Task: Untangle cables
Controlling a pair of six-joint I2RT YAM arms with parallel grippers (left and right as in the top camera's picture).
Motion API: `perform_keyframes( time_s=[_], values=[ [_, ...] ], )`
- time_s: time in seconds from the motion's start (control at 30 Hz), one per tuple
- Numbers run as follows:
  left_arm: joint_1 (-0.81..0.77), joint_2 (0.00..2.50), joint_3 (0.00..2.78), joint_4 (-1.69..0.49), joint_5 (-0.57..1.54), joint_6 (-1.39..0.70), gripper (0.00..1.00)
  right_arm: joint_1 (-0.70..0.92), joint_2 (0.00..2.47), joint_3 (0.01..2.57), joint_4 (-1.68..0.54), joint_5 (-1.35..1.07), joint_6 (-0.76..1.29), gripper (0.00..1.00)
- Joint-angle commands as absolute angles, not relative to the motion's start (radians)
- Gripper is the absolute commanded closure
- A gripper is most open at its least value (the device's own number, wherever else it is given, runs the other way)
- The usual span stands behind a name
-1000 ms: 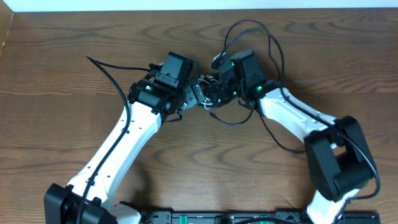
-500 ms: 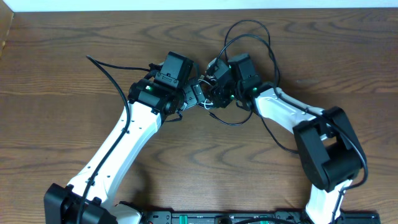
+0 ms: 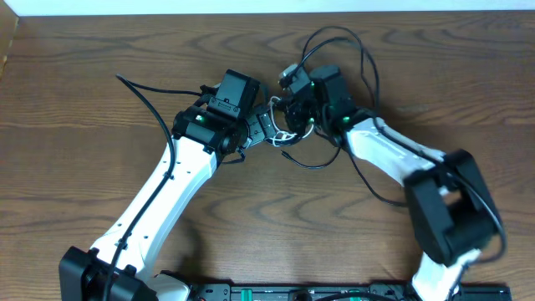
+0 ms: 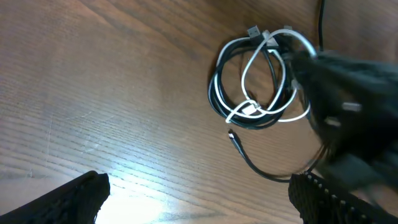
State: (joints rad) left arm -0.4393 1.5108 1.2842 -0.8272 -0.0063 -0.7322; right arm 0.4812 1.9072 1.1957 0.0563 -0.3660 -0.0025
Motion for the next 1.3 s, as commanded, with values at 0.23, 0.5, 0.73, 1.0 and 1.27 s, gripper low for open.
perform_keyframes(
  time_s=[0.23, 0.5, 0.73, 1.0, 1.27],
  values=[
    [-0.438, 1.504, 1.273, -0.830, -0.019, -0.720, 0.02, 0.466, 1.465, 1.211, -0.031, -0.370, 0.056, 0.99],
    [-0.438, 1.504, 1.273, -0.830, -0.019, -0.720, 0.02, 0.465, 1.283, 1.211, -0.047, -0.260, 0.099, 0.99],
    [-0.438, 1.504, 1.273, -0.830, -0.019, -0.720, 0.02, 0.465, 1.325, 1.211, -0.172, -0.207, 0.097, 0.76],
    [-0.438, 1.504, 1.273, -0.830, -0.019, -0.720, 0.02, 0.422, 1.461, 1.211, -0.275, -0.118, 0.261, 0.34],
    [-0.438, 1.504, 1.273, -0.829, -0.009, -0.720, 0.02, 0.268, 1.523, 1.211, -0.403, -0.122, 0.434, 0.05]
  ],
)
